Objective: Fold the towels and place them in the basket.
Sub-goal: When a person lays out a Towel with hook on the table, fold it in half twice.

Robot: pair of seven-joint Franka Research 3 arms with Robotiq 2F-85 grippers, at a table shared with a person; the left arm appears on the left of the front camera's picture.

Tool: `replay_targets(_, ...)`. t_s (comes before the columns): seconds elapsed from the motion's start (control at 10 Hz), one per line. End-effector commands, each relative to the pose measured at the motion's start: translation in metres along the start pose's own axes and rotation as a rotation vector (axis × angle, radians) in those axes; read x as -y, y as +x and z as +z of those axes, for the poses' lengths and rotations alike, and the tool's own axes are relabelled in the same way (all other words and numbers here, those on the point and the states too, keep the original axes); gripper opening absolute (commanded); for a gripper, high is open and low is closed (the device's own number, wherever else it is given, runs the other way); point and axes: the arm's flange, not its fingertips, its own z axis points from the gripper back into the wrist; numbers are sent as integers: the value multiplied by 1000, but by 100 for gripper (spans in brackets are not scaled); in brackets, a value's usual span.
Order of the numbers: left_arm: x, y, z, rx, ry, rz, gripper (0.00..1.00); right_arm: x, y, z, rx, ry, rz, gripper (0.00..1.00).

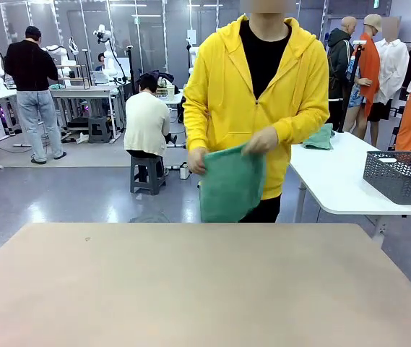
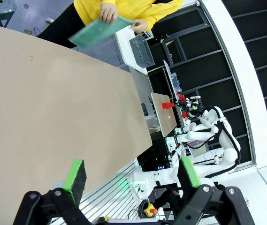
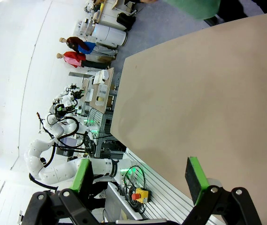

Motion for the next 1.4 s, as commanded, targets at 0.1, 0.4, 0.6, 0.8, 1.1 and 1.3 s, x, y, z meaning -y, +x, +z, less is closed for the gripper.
replay_targets(0.1, 2, 2, 2, 2, -15, -3, 100, -1, 1, 0, 2, 6, -2, 100)
replay_targets(0.4, 2, 2, 2, 2, -15, -3, 100, -1, 1, 0, 2, 6, -2, 100)
replay_targets(0.6, 2, 2, 2, 2, -15, -3, 100, -1, 1, 0, 2, 6, -2, 100)
replay_targets(0.8, 2, 2, 2, 2, -15, -3, 100, -1, 1, 0, 2, 6, -2, 100)
replay_targets(1.1, 2, 2, 2, 2, -15, -3, 100, -1, 1, 0, 2, 6, -2, 100)
replay_targets(1.3, 2, 2, 2, 2, -15, -3, 100, -1, 1, 0, 2, 6, -2, 100)
